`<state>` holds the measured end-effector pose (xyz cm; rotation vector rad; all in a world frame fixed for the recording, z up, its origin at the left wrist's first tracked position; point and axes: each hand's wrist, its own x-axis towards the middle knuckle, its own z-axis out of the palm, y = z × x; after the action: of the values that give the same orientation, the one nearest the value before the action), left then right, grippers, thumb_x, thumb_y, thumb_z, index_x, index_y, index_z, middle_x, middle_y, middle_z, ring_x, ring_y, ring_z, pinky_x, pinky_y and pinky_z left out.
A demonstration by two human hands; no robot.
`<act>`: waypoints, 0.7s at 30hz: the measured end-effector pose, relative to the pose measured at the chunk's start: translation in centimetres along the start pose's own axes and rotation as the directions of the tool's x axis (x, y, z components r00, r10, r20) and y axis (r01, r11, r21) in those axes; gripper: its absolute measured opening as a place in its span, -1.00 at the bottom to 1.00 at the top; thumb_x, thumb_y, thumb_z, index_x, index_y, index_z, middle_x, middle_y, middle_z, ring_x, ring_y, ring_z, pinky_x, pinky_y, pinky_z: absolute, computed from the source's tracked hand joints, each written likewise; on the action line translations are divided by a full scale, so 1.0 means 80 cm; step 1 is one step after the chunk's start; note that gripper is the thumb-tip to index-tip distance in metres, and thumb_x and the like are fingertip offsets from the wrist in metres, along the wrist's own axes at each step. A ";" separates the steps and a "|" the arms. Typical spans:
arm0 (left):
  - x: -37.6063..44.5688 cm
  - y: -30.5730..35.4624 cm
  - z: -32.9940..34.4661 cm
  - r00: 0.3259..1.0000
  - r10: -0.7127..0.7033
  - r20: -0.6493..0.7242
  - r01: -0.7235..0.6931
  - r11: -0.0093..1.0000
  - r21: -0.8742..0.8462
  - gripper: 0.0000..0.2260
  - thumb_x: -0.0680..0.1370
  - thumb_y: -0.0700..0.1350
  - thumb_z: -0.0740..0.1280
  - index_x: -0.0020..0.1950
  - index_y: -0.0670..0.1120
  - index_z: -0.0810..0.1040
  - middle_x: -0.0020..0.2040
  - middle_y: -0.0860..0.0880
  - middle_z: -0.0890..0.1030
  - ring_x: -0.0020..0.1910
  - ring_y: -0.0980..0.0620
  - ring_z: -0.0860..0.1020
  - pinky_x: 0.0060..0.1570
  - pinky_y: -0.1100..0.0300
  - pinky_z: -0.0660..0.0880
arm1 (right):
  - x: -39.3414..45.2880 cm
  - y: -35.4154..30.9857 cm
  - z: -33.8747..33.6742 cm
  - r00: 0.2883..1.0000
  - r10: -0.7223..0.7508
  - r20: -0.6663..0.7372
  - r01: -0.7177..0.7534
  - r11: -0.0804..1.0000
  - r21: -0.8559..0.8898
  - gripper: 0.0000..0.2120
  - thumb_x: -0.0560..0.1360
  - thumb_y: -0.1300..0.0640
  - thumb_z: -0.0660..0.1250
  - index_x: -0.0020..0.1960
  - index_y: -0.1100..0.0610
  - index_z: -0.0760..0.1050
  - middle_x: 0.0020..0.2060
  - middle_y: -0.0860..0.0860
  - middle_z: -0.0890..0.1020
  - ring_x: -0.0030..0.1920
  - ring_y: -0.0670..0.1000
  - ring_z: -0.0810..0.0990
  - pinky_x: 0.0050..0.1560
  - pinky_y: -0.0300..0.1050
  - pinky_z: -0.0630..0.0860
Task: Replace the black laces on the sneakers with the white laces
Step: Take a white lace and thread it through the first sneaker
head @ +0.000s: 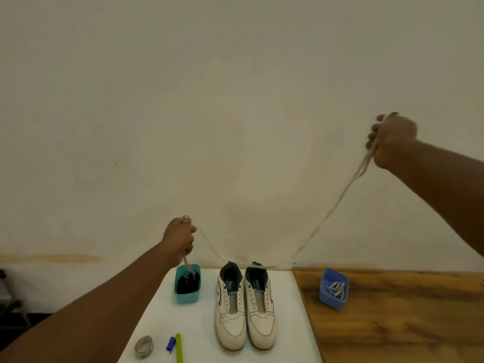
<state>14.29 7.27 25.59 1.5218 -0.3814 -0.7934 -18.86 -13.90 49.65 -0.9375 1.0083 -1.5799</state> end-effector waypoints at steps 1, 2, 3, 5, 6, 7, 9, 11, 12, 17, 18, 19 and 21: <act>-0.007 0.005 0.012 0.998 0.008 0.065 -0.009 1.000 0.015 -0.80 0.71 -0.02 0.13 0.11 -0.13 0.44 -0.10 -0.06 0.50 -0.44 0.09 0.27 -0.48 0.25 0.20 | -0.007 0.010 0.005 0.996 0.007 0.090 0.004 0.993 -0.120 -0.78 0.62 0.15 0.09 -0.06 0.06 0.50 -0.40 -0.02 0.50 -0.50 -0.06 0.44 -0.44 -0.26 0.32; -0.015 0.012 0.023 0.992 0.021 0.125 -0.025 0.999 0.030 -0.78 0.70 -0.01 0.14 0.12 -0.13 0.45 -0.08 -0.06 0.52 -0.43 0.09 0.27 -0.47 0.24 0.20 | -0.019 0.021 0.008 0.980 0.042 0.197 0.012 0.964 -0.266 -0.80 0.62 0.14 0.12 -0.04 0.07 0.52 -0.35 0.00 0.53 -0.44 -0.04 0.49 -0.42 -0.25 0.36; -0.022 0.020 0.033 0.986 0.039 0.165 -0.046 0.998 0.042 -0.78 0.70 -0.01 0.14 0.11 -0.13 0.46 -0.08 -0.06 0.52 -0.41 0.09 0.27 -0.47 0.23 0.20 | -0.024 0.040 0.009 0.949 0.091 0.301 0.038 0.918 -0.396 -0.79 0.63 0.13 0.14 0.00 0.09 0.55 -0.29 0.02 0.58 -0.37 -0.02 0.53 -0.37 -0.22 0.41; -0.035 0.040 0.045 0.975 0.083 0.208 -0.085 0.996 0.000 -0.79 0.69 -0.02 0.14 0.01 -0.13 0.45 -0.14 -0.06 0.47 -0.41 0.10 0.26 -0.44 0.23 0.19 | -0.037 0.070 0.009 0.890 0.172 0.422 0.100 0.830 -0.549 -0.76 0.66 0.12 0.15 0.06 0.13 0.59 -0.17 0.08 0.65 -0.24 0.04 0.59 -0.25 -0.14 0.47; -0.040 0.048 0.050 0.971 0.100 0.218 -0.094 0.995 -0.037 -0.78 0.68 -0.02 0.13 -0.03 -0.12 0.44 -0.19 -0.06 0.43 -0.42 0.10 0.26 -0.43 0.23 0.18 | -0.038 0.081 0.007 0.875 0.205 0.440 0.110 0.799 -0.591 -0.75 0.67 0.12 0.15 0.08 0.15 0.59 -0.11 0.10 0.66 -0.18 0.06 0.60 -0.18 -0.11 0.49; -0.044 0.055 0.053 0.968 0.115 0.224 -0.103 0.993 -0.062 -0.79 0.66 -0.02 0.13 -0.05 -0.11 0.44 -0.21 -0.05 0.40 -0.42 0.10 0.26 -0.43 0.23 0.18 | -0.038 0.092 0.004 0.868 0.231 0.440 0.117 0.766 -0.632 -0.77 0.66 0.14 0.16 0.10 0.15 0.59 -0.04 0.11 0.66 -0.12 0.07 0.59 -0.12 -0.08 0.49; -0.053 0.063 0.063 0.957 0.148 0.250 -0.148 0.989 -0.022 -0.78 0.66 -0.02 0.13 -0.03 -0.10 0.48 -0.17 -0.05 0.45 -0.42 0.11 0.28 -0.44 0.24 0.20 | -0.031 0.113 -0.005 0.876 0.213 0.433 0.209 0.641 -0.739 -0.74 0.61 0.22 0.22 0.26 0.15 0.54 0.15 0.14 0.61 0.02 0.08 0.54 0.02 -0.07 0.46; -0.066 0.072 0.078 0.933 0.174 0.314 -0.208 0.975 0.079 -0.76 0.68 0.00 0.13 0.02 -0.08 0.52 -0.11 -0.03 0.52 -0.42 0.12 0.28 -0.46 0.25 0.20 | -0.036 0.134 -0.008 0.838 0.167 0.519 0.368 0.530 -0.764 -0.48 0.56 0.25 0.27 0.51 0.09 0.37 0.39 0.14 0.49 0.25 0.08 0.51 0.21 -0.06 0.48; -0.075 0.079 0.088 0.915 0.187 0.357 -0.241 0.964 0.112 -0.75 0.69 0.01 0.12 0.04 -0.07 0.53 -0.10 -0.02 0.53 -0.43 0.12 0.28 -0.46 0.25 0.20 | -0.049 0.144 -0.006 0.790 0.179 0.587 0.422 0.537 -0.730 -0.40 0.55 0.24 0.32 0.56 0.05 0.30 0.44 0.10 0.45 0.31 0.09 0.50 0.23 -0.07 0.50; -0.114 0.130 0.138 0.814 0.325 0.482 -0.366 0.930 -0.009 -0.73 0.72 0.05 0.09 -0.01 -0.05 0.49 -0.15 0.01 0.52 -0.45 0.14 0.27 -0.48 0.27 0.20 | -0.142 0.212 0.010 0.316 0.523 0.792 0.318 0.728 -0.607 -0.26 0.53 0.10 0.48 0.59 0.00 0.18 0.33 0.00 0.58 0.30 0.03 0.56 0.23 -0.04 0.50; -0.119 0.145 0.143 0.800 0.370 0.472 -0.390 0.919 -0.059 -0.73 0.72 0.06 0.10 -0.03 -0.04 0.48 -0.16 0.02 0.53 -0.44 0.14 0.27 -0.47 0.27 0.20 | -0.152 0.225 0.009 0.261 0.542 0.799 0.305 0.739 -0.601 -0.39 0.55 0.11 0.45 0.52 0.05 0.28 0.27 0.03 0.62 0.26 0.04 0.58 0.21 -0.02 0.52; -0.124 0.161 0.146 0.791 0.416 0.449 -0.412 0.904 -0.113 -0.72 0.72 0.06 0.10 -0.06 -0.03 0.47 -0.16 0.03 0.54 -0.44 0.15 0.28 -0.47 0.27 0.19 | -0.159 0.235 0.006 0.223 0.550 0.805 0.315 0.741 -0.593 -0.55 0.59 0.13 0.40 0.43 0.10 0.39 0.22 0.07 0.65 0.21 0.05 0.61 0.19 -0.01 0.53; -0.129 0.193 0.140 0.786 0.496 0.369 -0.445 0.868 -0.220 -0.73 0.72 0.04 0.10 -0.08 -0.02 0.46 -0.16 0.03 0.54 -0.44 0.16 0.28 -0.48 0.28 0.16 | -0.162 0.250 -0.004 0.193 0.558 0.807 0.356 0.727 -0.587 -0.79 0.65 0.15 0.27 0.26 0.16 0.54 0.11 0.09 0.70 0.08 0.04 0.64 0.11 -0.02 0.54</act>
<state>2.87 3.93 43.74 1.0603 -0.9781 -0.7142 -9.99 -4.31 29.76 -1.9889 0.5636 -0.0314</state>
